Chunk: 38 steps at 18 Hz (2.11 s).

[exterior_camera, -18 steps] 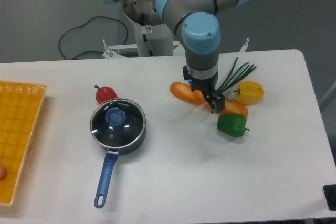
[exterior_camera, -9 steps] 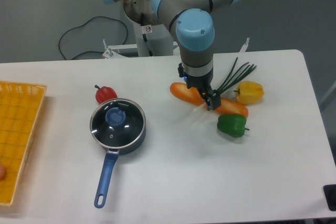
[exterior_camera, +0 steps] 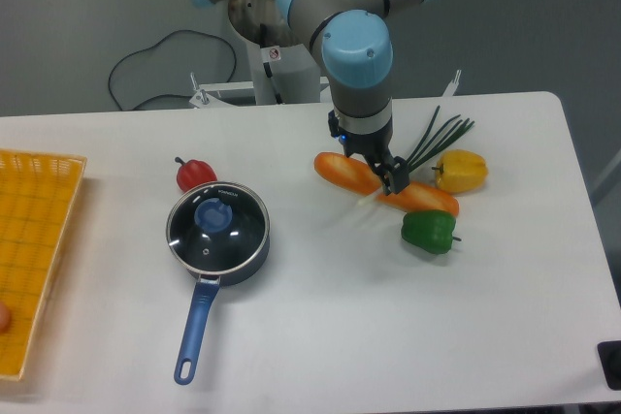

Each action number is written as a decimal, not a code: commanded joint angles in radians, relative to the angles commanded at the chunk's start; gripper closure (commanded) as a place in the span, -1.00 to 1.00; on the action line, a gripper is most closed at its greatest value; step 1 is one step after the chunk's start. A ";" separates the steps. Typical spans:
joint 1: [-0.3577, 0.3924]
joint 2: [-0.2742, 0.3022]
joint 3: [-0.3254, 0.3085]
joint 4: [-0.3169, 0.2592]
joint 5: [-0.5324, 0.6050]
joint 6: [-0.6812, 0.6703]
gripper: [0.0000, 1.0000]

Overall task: Open the lid
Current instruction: 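Move the gripper over toward the saucepan lid knob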

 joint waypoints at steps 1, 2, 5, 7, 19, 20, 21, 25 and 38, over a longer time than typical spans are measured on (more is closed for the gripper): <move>0.000 0.003 -0.002 0.000 0.000 -0.006 -1.00; -0.002 0.009 -0.002 0.000 -0.002 -0.017 -1.00; -0.005 0.011 -0.002 0.000 -0.002 -0.060 -1.00; -0.024 0.005 0.000 0.002 -0.002 -0.119 -1.00; -0.141 -0.034 0.037 0.006 -0.017 -0.339 -1.00; -0.152 -0.035 0.037 0.006 -0.018 -0.363 -1.00; -0.169 -0.038 0.037 0.008 -0.024 -0.388 -1.00; -0.202 -0.058 0.044 0.026 -0.070 -0.454 -1.00; -0.270 -0.090 0.061 0.037 -0.175 -0.618 -1.00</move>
